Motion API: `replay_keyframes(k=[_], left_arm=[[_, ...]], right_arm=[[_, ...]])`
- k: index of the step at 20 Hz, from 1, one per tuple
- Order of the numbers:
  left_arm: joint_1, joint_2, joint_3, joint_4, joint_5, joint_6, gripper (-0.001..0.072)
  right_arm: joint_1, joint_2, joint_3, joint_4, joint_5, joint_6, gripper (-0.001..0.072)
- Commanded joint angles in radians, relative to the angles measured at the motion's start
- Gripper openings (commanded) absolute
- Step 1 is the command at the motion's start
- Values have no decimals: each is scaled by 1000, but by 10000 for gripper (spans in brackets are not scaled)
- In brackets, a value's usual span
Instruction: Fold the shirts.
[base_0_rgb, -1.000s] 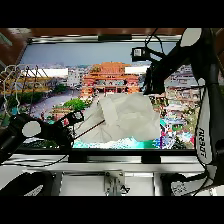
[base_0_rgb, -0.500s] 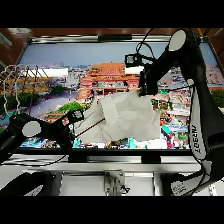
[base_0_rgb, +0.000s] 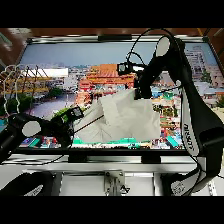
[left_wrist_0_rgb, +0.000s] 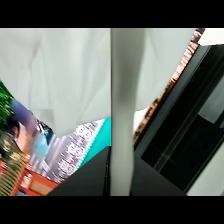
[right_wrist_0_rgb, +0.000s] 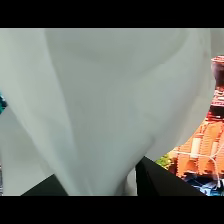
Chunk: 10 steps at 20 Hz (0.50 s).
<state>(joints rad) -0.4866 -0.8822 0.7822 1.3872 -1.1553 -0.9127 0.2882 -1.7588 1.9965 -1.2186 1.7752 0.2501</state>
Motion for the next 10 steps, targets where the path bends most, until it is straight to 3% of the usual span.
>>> replay_keyframes(k=[1,2,4,6,7,10], left_arm=[[42,-1,1,11,124,-3,36],[53,-2,1,11,157,0,36],[64,-14,1,11,198,10,37],[64,-36,1,13,228,16,46],[64,-41,1,20,248,15,108],[76,-39,6,88,302,0,533]], right_arm=[[3,-4,0,4,17,3,383],[3,-4,0,6,21,4,255],[3,-4,0,13,42,4,69],[2,-4,0,12,50,4,73],[2,-4,0,11,52,5,72],[2,1,0,3,55,17,71]])
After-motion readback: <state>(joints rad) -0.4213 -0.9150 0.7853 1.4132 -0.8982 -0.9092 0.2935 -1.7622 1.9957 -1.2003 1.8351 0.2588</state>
